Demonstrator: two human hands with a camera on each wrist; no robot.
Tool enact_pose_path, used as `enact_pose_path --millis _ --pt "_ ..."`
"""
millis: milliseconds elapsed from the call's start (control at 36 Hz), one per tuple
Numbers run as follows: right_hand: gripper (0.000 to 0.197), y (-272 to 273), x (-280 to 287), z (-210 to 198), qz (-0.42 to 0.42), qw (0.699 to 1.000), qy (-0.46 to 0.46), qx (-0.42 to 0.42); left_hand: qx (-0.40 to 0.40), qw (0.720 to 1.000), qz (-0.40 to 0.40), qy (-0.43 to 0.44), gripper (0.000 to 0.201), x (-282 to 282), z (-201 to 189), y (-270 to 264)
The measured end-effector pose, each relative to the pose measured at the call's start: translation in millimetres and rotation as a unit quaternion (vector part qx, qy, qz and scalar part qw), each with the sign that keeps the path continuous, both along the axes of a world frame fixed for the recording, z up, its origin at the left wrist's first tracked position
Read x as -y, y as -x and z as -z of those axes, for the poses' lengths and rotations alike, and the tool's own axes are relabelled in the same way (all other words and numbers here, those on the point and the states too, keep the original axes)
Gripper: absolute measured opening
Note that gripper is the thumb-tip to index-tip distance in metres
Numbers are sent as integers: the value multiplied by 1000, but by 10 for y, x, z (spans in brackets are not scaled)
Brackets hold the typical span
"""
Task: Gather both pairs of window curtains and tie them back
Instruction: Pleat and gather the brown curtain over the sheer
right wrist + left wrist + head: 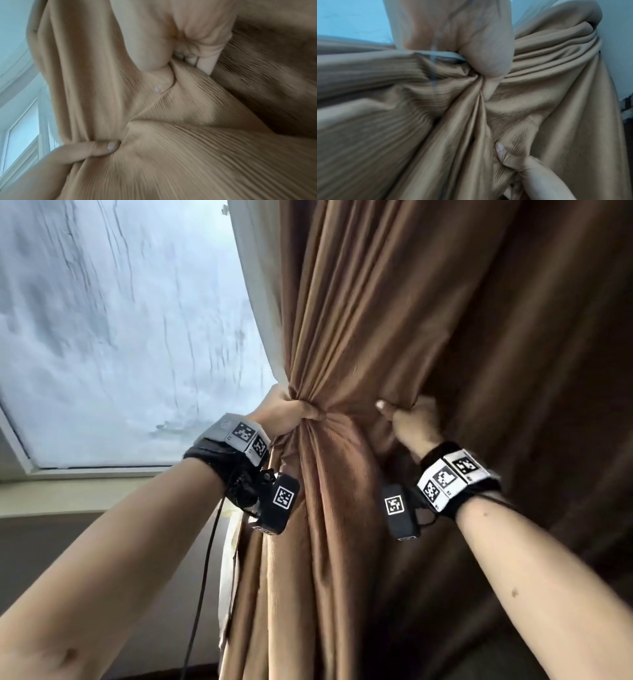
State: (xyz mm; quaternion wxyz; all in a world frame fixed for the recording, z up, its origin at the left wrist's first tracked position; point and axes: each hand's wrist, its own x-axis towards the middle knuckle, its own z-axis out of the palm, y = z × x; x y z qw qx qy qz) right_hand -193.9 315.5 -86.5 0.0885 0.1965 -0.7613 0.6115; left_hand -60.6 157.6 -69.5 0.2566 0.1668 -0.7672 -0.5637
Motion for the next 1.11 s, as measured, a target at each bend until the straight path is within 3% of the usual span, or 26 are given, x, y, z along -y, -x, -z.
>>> enact_pose_path --millis 139,278,417,583,639,722,833,889,917,1000,1083,1111 --pt "43 -184 -237 -31 126 973 -158 -112 -2 997 -58 59 17 -99 55 179" --pt "44 -408 -326 17 161 959 -170 -162 -16 990 -106 95 23 -194 125 293" --pt "31 -619 -194 55 86 974 -143 -154 -51 990 -98 84 56 -375 162 310" --pt "17 -649 47 64 4 979 -148 -141 -48 995 -47 70 65 -452 163 266" --pt "21 -562 48 44 -20 986 -117 -118 -46 997 -28 52 54 -411 152 222" --pt "38 -521 26 0 -95 995 -44 -3 -43 998 1 43 26 -343 128 165" --pt "38 -548 49 102 -127 990 12 56 -57 998 31 25 30 -290 126 127" --pt "32 -592 83 147 -124 991 -12 55 -74 997 33 19 29 -312 138 104" --pt "34 -622 108 170 -127 989 -45 53 -85 995 43 11 31 -326 149 100" --pt "69 -766 164 238 -176 979 -104 17 -113 988 102 -37 55 -398 172 107" --pt "49 -860 199 238 -178 973 -139 -43 -79 994 78 -13 97 -421 167 206" --pt "47 -835 190 237 -177 970 -155 -53 -62 996 57 -7 103 -423 161 246"
